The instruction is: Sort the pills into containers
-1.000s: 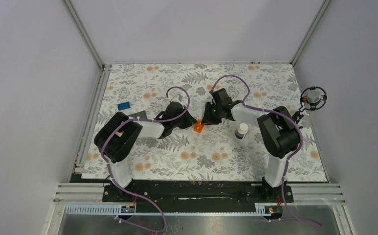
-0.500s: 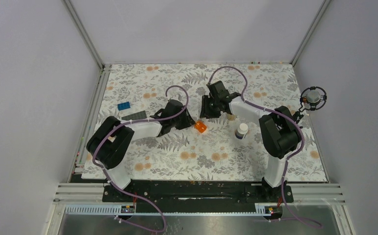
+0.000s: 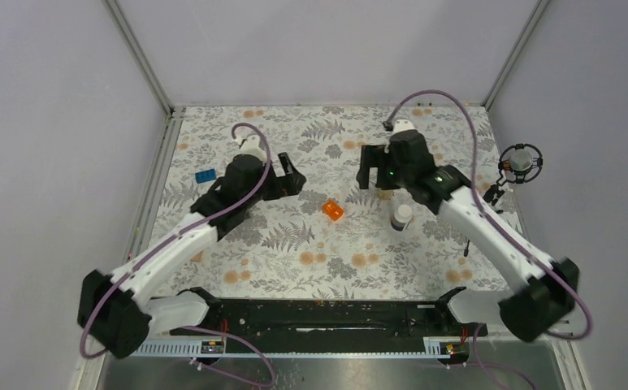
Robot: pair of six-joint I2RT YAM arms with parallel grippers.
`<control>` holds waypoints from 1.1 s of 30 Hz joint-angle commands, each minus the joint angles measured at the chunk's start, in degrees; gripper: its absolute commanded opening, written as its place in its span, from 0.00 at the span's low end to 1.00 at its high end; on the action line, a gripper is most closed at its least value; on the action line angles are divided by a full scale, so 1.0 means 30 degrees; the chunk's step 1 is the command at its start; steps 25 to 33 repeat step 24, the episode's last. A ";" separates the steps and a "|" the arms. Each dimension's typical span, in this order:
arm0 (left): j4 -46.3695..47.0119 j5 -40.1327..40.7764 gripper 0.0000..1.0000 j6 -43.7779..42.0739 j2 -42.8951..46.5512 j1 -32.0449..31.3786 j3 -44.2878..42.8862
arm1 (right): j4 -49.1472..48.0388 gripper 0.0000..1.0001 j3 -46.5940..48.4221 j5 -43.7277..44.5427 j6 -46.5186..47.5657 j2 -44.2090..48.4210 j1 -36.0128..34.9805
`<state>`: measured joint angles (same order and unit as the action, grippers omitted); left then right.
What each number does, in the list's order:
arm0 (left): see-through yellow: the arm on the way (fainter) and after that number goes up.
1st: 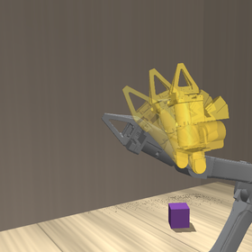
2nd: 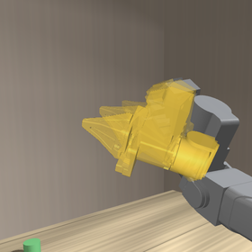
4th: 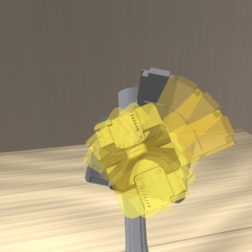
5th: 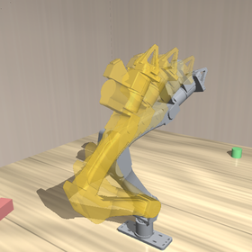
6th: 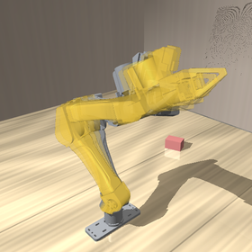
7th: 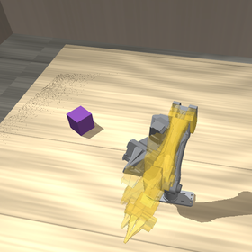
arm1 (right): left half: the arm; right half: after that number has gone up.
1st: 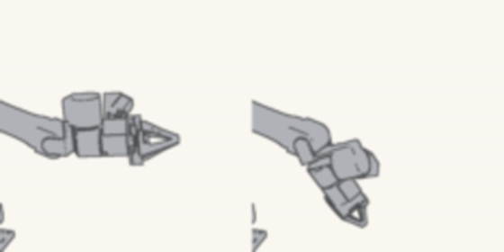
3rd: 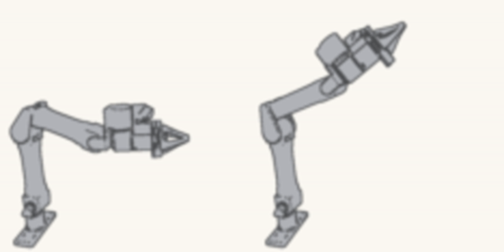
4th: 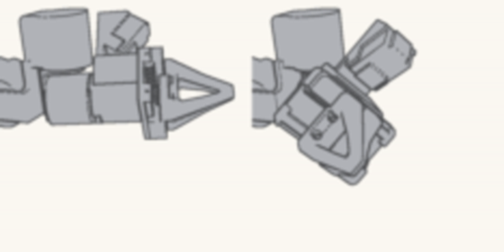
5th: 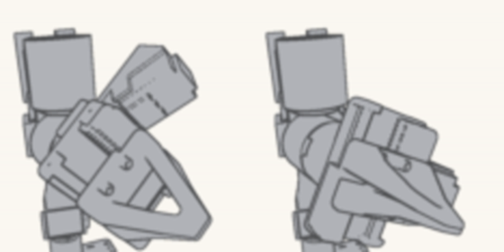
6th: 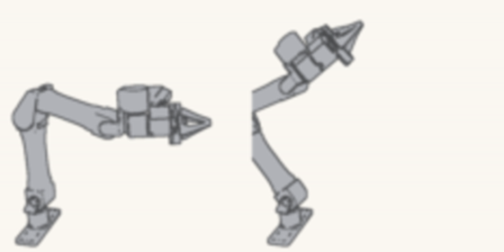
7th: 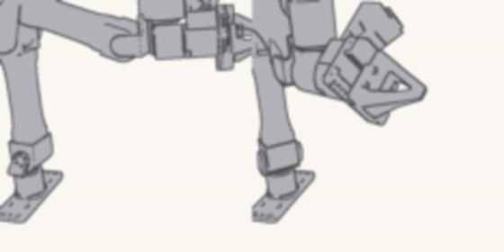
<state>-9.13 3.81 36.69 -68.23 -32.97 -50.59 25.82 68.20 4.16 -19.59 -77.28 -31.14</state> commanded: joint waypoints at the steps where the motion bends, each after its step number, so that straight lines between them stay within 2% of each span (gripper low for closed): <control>1: -0.4549 0.2573 0.99 -0.1677 0.3788 -0.0082 0.0032 | 0.3129 0.99 -0.0657 0.4421 0.1575 0.5611 -0.0108; 8: -0.9215 0.4351 0.99 -0.2472 0.9114 -0.0169 -0.0680 | 0.7284 0.99 -0.0128 1.0293 0.2248 1.3606 -0.0081; 13: -1.1911 0.5373 0.99 -0.2633 1.1534 -0.0155 -0.2192 | 0.9564 1.00 0.1726 1.2924 0.2173 1.7244 -0.0081; 19: -1.2709 0.5641 0.99 -0.3461 1.3516 -0.0170 -0.3077 | 1.0922 0.99 0.3540 1.4501 0.2338 1.9059 -0.0081; 24: -1.2734 0.5644 0.99 -0.3575 1.4201 -0.0146 -0.2997 | 1.0956 0.99 0.4056 1.3094 0.1961 1.9197 -0.0088; 33: -1.2734 0.5644 0.99 -0.3575 1.4201 -0.0146 -0.2997 | 1.0956 0.99 0.4056 1.3094 0.1961 1.9197 -0.0088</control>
